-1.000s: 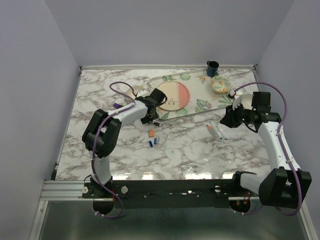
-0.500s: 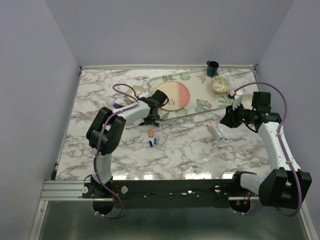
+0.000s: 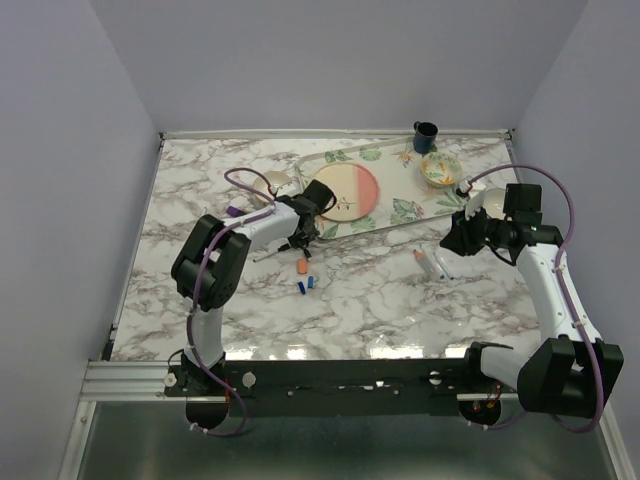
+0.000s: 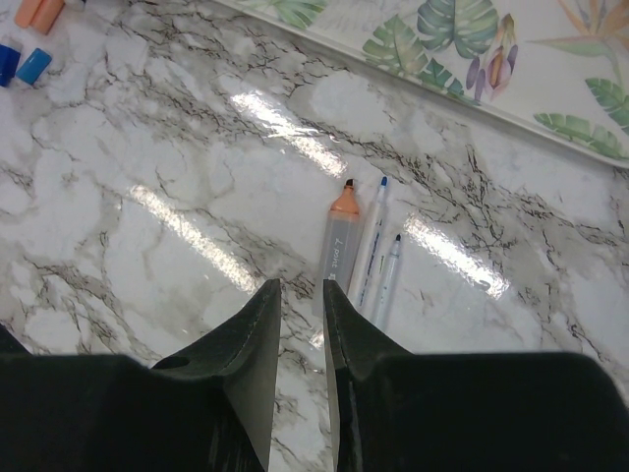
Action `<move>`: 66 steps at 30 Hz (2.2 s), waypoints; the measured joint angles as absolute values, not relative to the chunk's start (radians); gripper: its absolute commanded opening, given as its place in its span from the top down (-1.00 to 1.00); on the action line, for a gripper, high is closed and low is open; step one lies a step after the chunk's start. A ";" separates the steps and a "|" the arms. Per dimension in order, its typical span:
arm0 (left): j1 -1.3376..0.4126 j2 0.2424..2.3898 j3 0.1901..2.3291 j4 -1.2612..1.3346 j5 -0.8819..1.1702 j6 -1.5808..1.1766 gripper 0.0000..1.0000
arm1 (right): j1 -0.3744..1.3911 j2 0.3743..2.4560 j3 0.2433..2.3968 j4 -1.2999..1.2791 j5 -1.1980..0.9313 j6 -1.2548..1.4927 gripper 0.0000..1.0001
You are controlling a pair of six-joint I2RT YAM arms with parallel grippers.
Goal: Open the pen caps
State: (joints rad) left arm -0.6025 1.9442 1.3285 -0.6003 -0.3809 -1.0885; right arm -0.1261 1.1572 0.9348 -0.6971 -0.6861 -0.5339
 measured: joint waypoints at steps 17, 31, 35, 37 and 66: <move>-0.603 1.654 1.125 -0.404 -0.317 -0.986 1.00 | -0.126 1.157 0.935 -0.698 -0.711 -0.549 0.36; -0.616 1.243 0.669 0.125 0.205 -0.789 1.00 | -0.126 1.030 0.886 -0.791 -0.988 -0.752 -0.28; -0.672 1.242 0.649 0.193 0.325 -0.774 1.00 | -0.126 0.974 0.841 -0.880 -1.118 -0.955 -0.50; -0.717 1.249 0.647 0.212 0.370 -0.766 1.00 | -0.125 0.943 0.807 -0.928 -1.171 -1.062 -0.52; -1.008 1.668 0.778 0.276 0.706 -0.752 1.00 | 0.609 0.930 0.509 -0.686 -0.855 -1.351 0.20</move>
